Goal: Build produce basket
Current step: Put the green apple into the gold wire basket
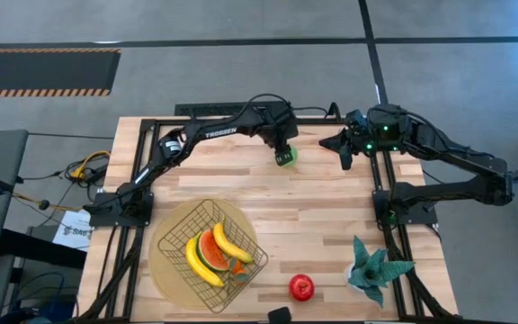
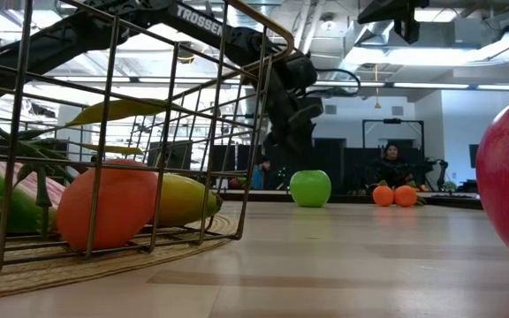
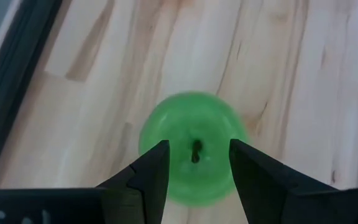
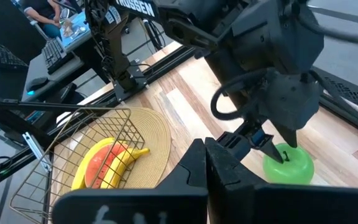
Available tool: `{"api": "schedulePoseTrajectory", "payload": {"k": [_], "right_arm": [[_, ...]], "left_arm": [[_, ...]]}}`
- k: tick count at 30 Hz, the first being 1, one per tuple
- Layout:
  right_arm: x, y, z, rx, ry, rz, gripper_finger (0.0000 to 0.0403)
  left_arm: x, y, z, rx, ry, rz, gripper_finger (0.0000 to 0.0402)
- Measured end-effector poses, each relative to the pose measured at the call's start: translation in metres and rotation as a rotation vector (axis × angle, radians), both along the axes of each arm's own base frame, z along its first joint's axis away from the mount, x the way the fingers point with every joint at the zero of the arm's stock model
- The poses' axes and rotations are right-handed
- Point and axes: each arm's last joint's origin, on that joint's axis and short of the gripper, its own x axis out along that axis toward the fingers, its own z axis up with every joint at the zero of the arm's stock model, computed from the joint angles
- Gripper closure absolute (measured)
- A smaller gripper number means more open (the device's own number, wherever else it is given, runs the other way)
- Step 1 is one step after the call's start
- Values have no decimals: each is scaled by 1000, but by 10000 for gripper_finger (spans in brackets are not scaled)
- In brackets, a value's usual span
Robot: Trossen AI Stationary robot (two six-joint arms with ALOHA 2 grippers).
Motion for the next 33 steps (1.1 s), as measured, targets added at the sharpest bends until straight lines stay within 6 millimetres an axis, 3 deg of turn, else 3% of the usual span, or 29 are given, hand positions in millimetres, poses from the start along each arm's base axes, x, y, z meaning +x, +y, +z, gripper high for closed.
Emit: {"api": "schedulePoseTrajectory", "payload": {"k": [19,24,31,33], "right_arm": [[0,0,0,3,-1,-1,400],[0,0,0,3,-1,-1,399],[0,0,0,15,-2,-6,399],[0,0,0,18,-2,-6,399]], "left_arm": [[1,1,-3,-1,-17,31,253],[1,1,-3,-14,-20,39,298],[8,0,-20,-91,-32,-5,389],[6,-1,-21,-109,-12,0,395]]}}
